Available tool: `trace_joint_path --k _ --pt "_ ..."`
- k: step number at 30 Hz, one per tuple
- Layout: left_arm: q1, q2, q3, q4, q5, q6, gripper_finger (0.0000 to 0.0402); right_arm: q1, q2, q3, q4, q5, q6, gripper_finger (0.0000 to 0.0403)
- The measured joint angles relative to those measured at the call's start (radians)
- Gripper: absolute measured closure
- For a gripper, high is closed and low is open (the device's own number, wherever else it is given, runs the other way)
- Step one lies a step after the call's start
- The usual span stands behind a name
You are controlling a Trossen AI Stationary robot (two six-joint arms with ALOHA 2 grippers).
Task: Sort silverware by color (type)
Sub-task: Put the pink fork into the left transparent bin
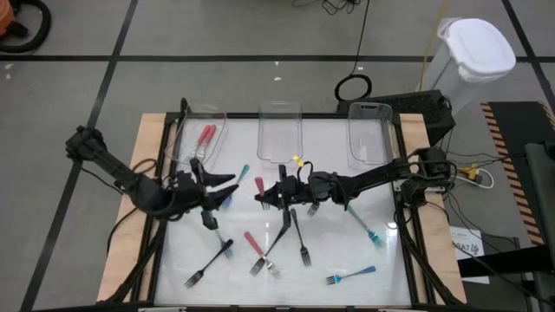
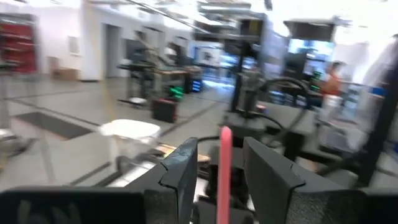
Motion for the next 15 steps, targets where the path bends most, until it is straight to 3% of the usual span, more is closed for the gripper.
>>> trace_joint_path --k 3,8,15 --pt "0.046 -0.043 0.000 -0.102 0.107 -0.041 0.0273 -0.014 0.000 0.000 0.027 -0.013 0.001 0.0402" --pt "0.128 -0.058 0.000 -0.157 0.200 -0.059 0.0261 -0.046 0.000 0.000 0.057 -0.041 0.003 0.0402" --pt "0.249 -0.058 0.000 -0.201 0.330 -0.058 0.0157 -0.083 0.000 0.036 0.024 -0.066 -0.019 0.0402"
